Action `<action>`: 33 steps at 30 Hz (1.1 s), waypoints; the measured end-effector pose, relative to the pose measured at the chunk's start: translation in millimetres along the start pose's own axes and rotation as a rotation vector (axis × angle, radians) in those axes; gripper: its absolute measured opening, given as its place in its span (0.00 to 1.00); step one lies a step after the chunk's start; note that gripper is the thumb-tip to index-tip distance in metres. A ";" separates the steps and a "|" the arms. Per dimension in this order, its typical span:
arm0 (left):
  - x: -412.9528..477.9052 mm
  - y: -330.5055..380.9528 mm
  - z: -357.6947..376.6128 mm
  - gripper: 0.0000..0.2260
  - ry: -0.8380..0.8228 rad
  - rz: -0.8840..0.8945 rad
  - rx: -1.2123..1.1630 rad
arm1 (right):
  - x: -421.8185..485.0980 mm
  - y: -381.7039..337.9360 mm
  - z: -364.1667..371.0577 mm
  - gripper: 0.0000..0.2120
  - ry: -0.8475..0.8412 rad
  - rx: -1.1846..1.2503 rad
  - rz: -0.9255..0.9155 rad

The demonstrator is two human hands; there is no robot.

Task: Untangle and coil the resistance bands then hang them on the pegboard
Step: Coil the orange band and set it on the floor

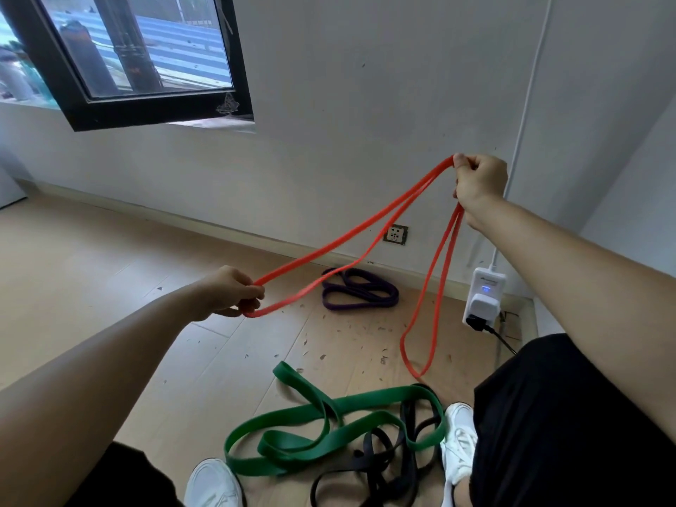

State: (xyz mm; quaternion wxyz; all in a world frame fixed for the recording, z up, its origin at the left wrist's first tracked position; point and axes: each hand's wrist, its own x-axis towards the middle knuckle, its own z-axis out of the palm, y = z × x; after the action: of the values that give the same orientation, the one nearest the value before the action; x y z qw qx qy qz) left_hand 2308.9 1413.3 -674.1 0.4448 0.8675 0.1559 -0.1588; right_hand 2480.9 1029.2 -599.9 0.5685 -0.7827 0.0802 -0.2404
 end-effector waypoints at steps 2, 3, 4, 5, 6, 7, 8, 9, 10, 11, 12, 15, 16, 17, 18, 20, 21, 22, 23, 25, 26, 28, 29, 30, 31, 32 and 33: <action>-3.1 -2.9 -6.9 0.08 -0.127 0.030 -0.073 | 2.8 0.3 -1.7 0.17 0.031 -0.013 0.028; -4.6 -4.4 -11.2 0.11 -0.184 0.041 -0.129 | 4.8 1.0 -3.1 0.18 0.053 -0.017 0.038; -6.5 -5.0 -15.3 0.14 -0.240 0.048 -0.194 | 6.0 1.5 -5.0 0.19 0.070 -0.023 0.045; -8.4 -5.5 -19.0 0.16 -0.297 0.053 -0.268 | 6.5 2.0 -7.0 0.20 0.080 -0.030 0.050; -9.1 -6.3 -22.1 0.16 -0.356 0.056 -0.348 | 6.7 2.4 -8.8 0.20 0.084 -0.037 0.059; -9.6 -6.3 -24.6 0.17 -0.407 0.061 -0.425 | 7.2 3.3 -10.1 0.20 0.086 -0.045 0.066; -9.6 -5.5 -26.5 0.17 -0.436 0.068 -0.490 | 7.2 4.0 -11.3 0.21 0.084 -0.054 0.072; -9.4 -4.4 -27.7 0.16 -0.442 0.082 -0.538 | 7.0 4.5 -12.1 0.21 0.081 -0.058 0.072; -8.9 -2.9 -28.4 0.15 -0.435 0.099 -0.570 | 6.5 4.8 -12.6 0.21 0.075 -0.059 0.072; -8.5 -1.1 -28.7 0.14 -0.424 0.115 -0.592 | 6.3 4.8 -12.6 0.19 0.070 -0.059 0.069; -8.8 1.1 -28.1 0.14 -0.419 0.127 -0.598 | 5.2 4.2 -12.8 0.18 0.064 -0.060 0.064; -10.7 7.5 -21.5 0.15 -0.370 0.138 -0.559 | 0.7 2.2 -12.2 0.19 0.044 -0.085 0.044; -10.8 9.6 -17.6 0.16 -0.313 0.143 -0.531 | -1.5 1.2 -12.0 0.19 0.031 -0.094 0.035; -10.9 12.1 -13.4 0.16 -0.239 0.151 -0.498 | -3.1 0.6 -11.4 0.17 0.020 -0.103 0.018; -10.7 14.1 -9.5 0.16 -0.151 0.158 -0.465 | -5.4 -0.7 -10.9 0.16 0.007 -0.117 0.004; -8.8 15.7 -3.7 0.13 0.021 0.167 -0.416 | -9.0 -2.8 -9.4 0.15 -0.006 -0.156 -0.035; -6.6 14.5 -2.3 0.11 0.099 0.166 -0.404 | -10.5 -3.8 -9.0 0.15 -0.011 -0.176 -0.050; -4.3 12.5 -1.7 0.10 0.176 0.161 -0.397 | -12.4 -5.1 -9.2 0.15 -0.014 -0.193 -0.059; -2.2 10.1 -1.8 0.09 0.258 0.149 -0.387 | -13.8 -6.3 -9.7 0.14 -0.012 -0.206 -0.067; 2.6 4.8 -3.8 0.09 0.430 0.110 -0.333 | -14.1 -7.0 -11.3 0.14 -0.001 -0.219 -0.065; 4.4 2.5 -5.6 0.10 0.496 0.091 -0.306 | -13.3 -6.8 -11.8 0.14 0.004 -0.214 -0.055; 6.3 -0.8 -9.3 0.11 0.534 0.075 -0.303 | -12.2 -6.8 -12.9 0.14 0.010 -0.201 -0.037; 7.1 -2.4 -11.0 0.11 0.496 0.074 -0.325 | -11.7 -6.7 -12.9 0.13 0.014 -0.200 -0.032; 7.6 -4.3 -12.4 0.10 0.430 0.074 -0.344 | -11.3 -6.2 -12.8 0.13 0.009 -0.194 -0.031; 7.7 -6.6 -13.5 0.10 0.359 0.075 -0.343 | -10.8 -5.4 -12.3 0.13 -0.001 -0.179 -0.034; 8.1 -9.2 -14.9 0.10 0.304 0.074 -0.312 | -10.7 -5.2 -11.9 0.12 -0.013 -0.159 -0.039; 8.2 -11.5 -15.9 0.10 0.271 0.072 -0.255 | -10.8 -5.5 -11.9 0.12 -0.028 -0.140 -0.048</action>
State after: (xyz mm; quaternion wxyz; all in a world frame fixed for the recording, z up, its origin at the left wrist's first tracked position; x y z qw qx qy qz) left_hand 2313.7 1433.8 -677.0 0.5315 0.8226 0.2021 -0.0035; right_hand 2465.1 1025.2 -595.1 0.5074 -0.8256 0.0699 -0.2367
